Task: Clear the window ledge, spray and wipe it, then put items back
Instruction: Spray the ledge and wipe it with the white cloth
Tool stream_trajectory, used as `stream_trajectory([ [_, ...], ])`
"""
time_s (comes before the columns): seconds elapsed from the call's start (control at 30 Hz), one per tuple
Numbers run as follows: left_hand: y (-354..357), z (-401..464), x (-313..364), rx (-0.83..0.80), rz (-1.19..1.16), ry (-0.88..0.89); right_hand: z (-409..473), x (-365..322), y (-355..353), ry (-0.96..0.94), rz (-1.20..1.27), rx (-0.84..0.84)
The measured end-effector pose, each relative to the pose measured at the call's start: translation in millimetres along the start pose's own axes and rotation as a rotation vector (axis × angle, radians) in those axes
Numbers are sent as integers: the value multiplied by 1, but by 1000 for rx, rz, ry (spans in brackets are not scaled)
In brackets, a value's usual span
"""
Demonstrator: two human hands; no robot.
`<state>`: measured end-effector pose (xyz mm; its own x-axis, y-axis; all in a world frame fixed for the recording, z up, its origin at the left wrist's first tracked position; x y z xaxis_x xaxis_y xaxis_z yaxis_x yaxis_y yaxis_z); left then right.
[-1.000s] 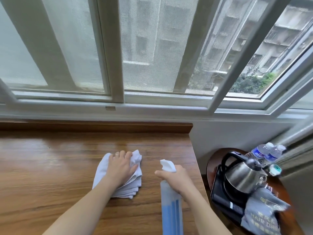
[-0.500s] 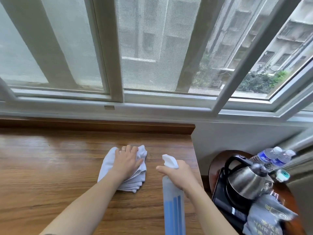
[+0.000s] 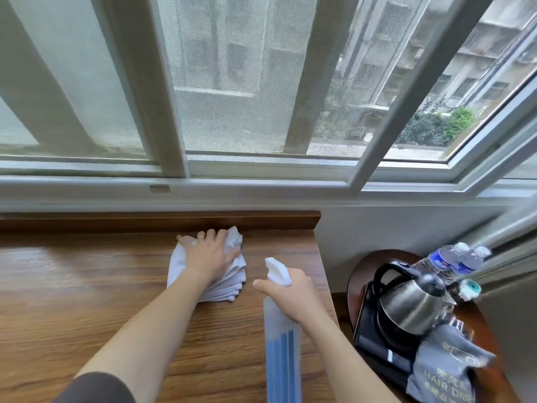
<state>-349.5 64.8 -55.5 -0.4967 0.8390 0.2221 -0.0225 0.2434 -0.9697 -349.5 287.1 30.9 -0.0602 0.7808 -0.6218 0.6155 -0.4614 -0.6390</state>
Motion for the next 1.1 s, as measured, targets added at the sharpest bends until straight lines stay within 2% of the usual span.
stream_trajectory([
  [0.1,4,-13,-11,7,-66,-37,2,0,-1,21,15,-7],
  [0.43,9,-77,6,274,5,196,7,0,0,16,55,-14],
  [0.5,8,-74,6,288,6,214,7,-2,3,7,63,-33],
  [0.63,10,-54,5,252,28,214,8,-1,6,8,32,-51],
  [0.97,7,-1,12,33,111,145,-5,5,-5,17,63,-30],
  [1.1,5,-4,13,37,77,121,-15,7,-13,19,39,-5],
])
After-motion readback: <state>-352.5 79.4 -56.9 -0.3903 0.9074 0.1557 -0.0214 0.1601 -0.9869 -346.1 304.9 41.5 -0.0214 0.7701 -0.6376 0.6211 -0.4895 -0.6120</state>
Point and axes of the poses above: each hand's wrist, its own z-axis towards the middle knuckle, its own y-axis out of the palm, x = y × z, the point moved 8 cm from there along z, towards the middle knuckle, and after that the axes turned 11 degrees about -z, right-handed, at the moved point
